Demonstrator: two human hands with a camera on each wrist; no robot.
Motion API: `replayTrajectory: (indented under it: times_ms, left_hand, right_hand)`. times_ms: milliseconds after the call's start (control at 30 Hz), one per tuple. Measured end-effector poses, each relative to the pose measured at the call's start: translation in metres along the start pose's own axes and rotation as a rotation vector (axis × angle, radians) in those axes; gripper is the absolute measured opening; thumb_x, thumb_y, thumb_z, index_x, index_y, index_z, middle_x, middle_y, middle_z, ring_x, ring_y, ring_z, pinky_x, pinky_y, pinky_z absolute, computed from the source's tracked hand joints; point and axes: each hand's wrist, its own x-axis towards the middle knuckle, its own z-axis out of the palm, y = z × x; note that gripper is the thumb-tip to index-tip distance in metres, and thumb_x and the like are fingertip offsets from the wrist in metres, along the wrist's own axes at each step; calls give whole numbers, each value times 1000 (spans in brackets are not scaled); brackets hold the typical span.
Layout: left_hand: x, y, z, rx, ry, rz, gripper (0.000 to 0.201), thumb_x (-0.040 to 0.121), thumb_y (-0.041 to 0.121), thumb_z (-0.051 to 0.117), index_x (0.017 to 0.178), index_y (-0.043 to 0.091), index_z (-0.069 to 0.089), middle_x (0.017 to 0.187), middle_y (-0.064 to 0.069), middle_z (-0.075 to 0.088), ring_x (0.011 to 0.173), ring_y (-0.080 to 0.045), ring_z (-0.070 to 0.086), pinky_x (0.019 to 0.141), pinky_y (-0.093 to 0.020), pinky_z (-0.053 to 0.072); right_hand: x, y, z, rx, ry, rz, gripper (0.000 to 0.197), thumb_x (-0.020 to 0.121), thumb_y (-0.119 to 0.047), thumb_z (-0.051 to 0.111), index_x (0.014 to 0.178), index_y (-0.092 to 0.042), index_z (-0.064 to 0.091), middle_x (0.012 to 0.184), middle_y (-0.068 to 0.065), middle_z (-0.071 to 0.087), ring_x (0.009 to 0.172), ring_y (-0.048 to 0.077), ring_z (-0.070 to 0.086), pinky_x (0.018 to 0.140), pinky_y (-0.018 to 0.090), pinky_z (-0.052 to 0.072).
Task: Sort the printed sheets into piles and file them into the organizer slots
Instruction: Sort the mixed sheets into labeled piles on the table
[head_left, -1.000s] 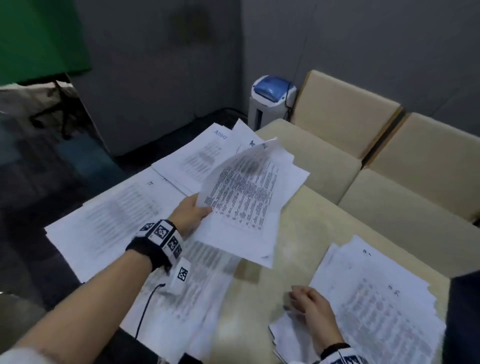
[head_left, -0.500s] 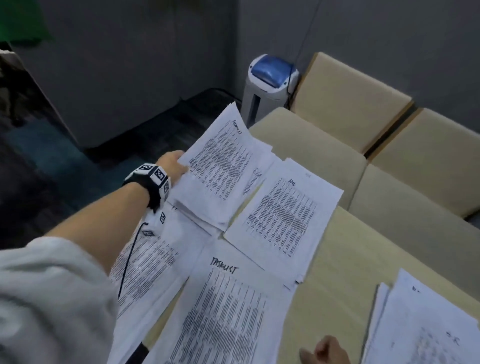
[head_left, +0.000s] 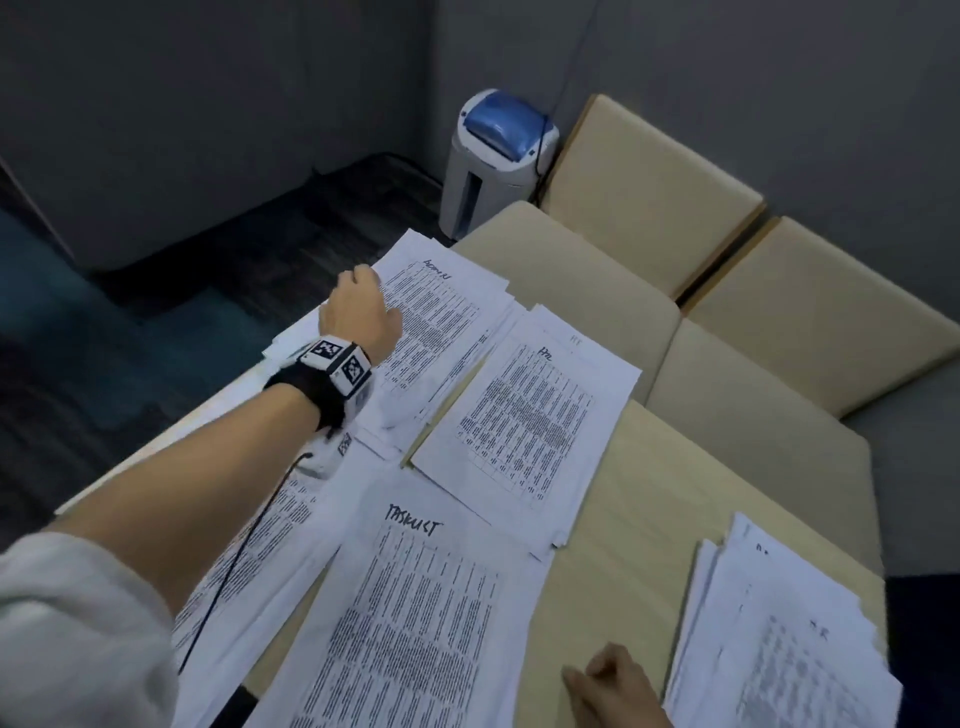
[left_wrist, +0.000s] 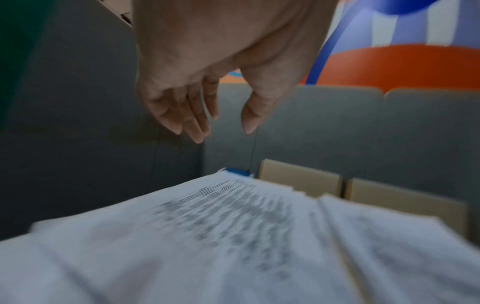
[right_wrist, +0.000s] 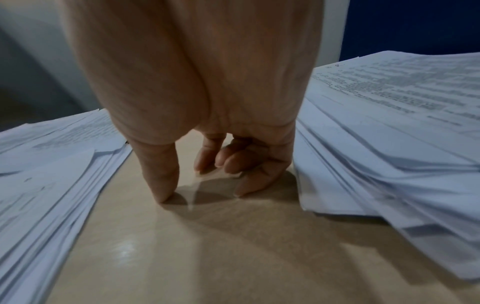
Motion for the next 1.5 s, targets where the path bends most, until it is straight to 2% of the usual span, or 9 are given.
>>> replayTrajectory:
  times_ms: [100, 300, 467, 633, 833, 1067, 1233, 1367, 1500]
  left_hand:
    - [-59, 53, -13, -303, -170, 5, 25, 89, 24, 63, 110, 13, 55, 108, -2, 64, 97, -24, 63, 81, -34, 48]
    - [-217, 149, -31, -730, -471, 174, 12, 88, 25, 68, 91, 13, 65, 91, -1, 69, 72, -15, 72, 66, -28, 51]
    - [-301, 191, 23, -620, -644, 169, 15, 87, 27, 69, 86, 13, 65, 84, 0, 69, 70, -16, 72, 64, -30, 50]
    - [-355, 203, 118, -99, -783, 216, 21, 88, 35, 64, 83, 15, 60, 85, 1, 65, 77, -18, 61, 66, -27, 43]
    - [-402, 205, 202, 178, -834, 287, 48, 94, 38, 56, 129, 7, 47, 129, -9, 53, 114, -26, 53, 92, -31, 42]
    - [-426, 206, 221, 405, -640, 239, 30, 93, 36, 47, 112, 15, 56, 117, -7, 47, 105, -28, 49, 87, -38, 43]
    - [-429, 196, 225, 285, -704, 189, 37, 94, 41, 51, 117, 12, 52, 116, -7, 52, 103, -26, 55, 89, -37, 47]
    - [-428, 187, 223, 87, -715, 121, 30, 94, 41, 52, 97, 12, 52, 96, -6, 64, 79, -21, 57, 68, -31, 47]
    - [-423, 172, 226, -20, -860, 135, 45, 95, 46, 52, 122, 11, 56, 118, -5, 66, 99, -20, 64, 81, -27, 51]
  right_hand:
    - [-9, -1, -25, 275, -49, 78, 14, 87, -12, 74, 87, 1, 67, 73, 11, 68, 66, 21, 62, 55, 18, 49]
    - [-6, 61, -102, 472, 314, 77, 8, 92, -8, 65, 89, -2, 67, 95, 18, 69, 90, 31, 65, 76, 37, 51]
    - [2, 141, -161, 272, 487, 222, 12, 87, -16, 65, 97, -9, 65, 101, 16, 68, 91, 31, 61, 84, 35, 49]
    - [12, 194, -189, 90, 498, 330, 50, 77, -33, 76, 117, -8, 57, 125, 21, 52, 106, 38, 58, 91, 38, 49]
    - [19, 214, -198, 70, 442, 330, 73, 72, -40, 79, 126, -2, 50, 130, 21, 45, 116, 39, 51, 94, 40, 48]
    - [17, 220, -204, 192, 575, 151, 13, 81, -18, 73, 85, -16, 61, 88, 6, 68, 91, 30, 64, 80, 32, 50]
    - [2, 226, -196, 378, 558, 54, 16, 87, -11, 71, 76, -17, 60, 75, -5, 64, 78, 22, 62, 74, 27, 44]
    - [-1, 236, -188, 563, 491, 37, 15, 87, 2, 66, 80, -11, 60, 80, 5, 67, 85, 29, 65, 74, 29, 45]
    - [-16, 231, -189, 707, 475, 18, 33, 80, 15, 59, 93, -15, 63, 80, 5, 70, 76, 23, 64, 67, 30, 48]
